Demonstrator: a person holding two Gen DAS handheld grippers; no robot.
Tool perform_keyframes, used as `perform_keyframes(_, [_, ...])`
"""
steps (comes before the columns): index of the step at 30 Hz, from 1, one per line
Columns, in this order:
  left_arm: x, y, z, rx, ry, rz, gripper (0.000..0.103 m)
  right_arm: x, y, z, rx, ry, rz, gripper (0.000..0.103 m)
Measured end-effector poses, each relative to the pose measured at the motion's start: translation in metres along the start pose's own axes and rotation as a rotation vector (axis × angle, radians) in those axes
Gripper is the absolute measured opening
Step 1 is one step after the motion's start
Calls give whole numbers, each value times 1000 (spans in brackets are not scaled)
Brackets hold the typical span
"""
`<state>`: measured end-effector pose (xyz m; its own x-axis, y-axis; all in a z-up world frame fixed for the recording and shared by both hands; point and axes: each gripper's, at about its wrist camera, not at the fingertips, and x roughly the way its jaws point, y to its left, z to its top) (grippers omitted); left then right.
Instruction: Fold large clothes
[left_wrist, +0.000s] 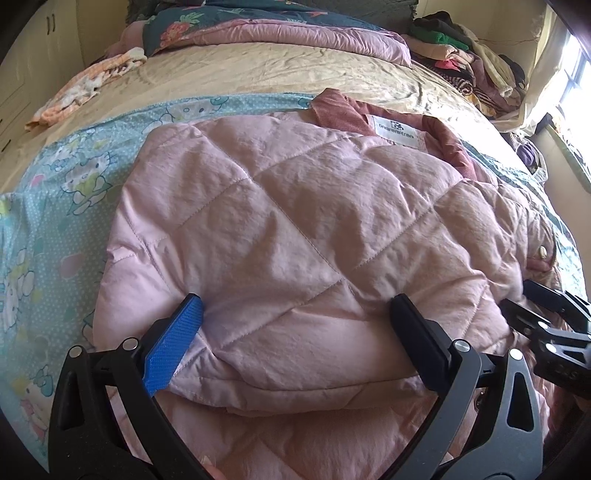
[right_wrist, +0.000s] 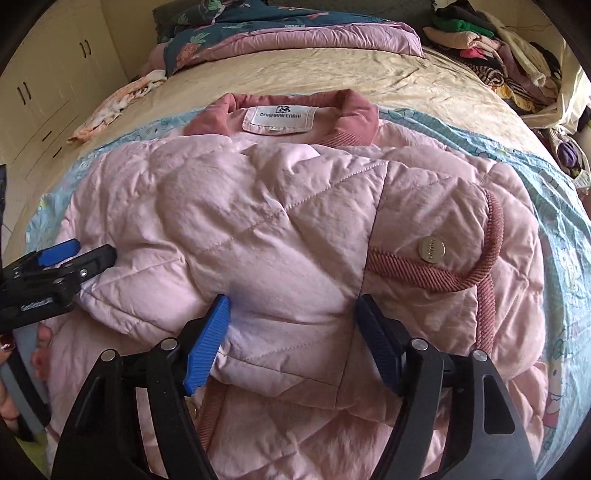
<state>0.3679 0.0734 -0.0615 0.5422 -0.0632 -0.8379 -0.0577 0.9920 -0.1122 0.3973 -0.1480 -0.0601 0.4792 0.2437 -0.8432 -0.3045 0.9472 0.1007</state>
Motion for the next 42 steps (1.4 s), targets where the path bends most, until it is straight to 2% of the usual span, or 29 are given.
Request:
perform_keyframes(9, [-29, -5, -7, 4, -24, -10, 95, -2, 0, -4, 6, -10, -11, 71])
perform_keyframes(12, [-39, -4, -11, -12, -33, -44, 95, -7, -1, -9, 17, -16, -7, 71])
perform_keyframes(16, [-50, -7, -16, -7, -47, -52, 95, -13, -5, -15, 41, -17, 7, 72])
perform_keyframes(21, [-60, -6, -20, -25, -64, -61, 95, -23, -9, -22, 73, -17, 30, 75])
perform_keyframes(28, [-75, -8, -24, -26, -81, -70, 95, -30, -7, -30, 71, -13, 36, 88])
perform_keyframes(42, [-108, -6, -33, -36, -126, -72, 95, -87, -11, -42, 129, -101, 93, 94])
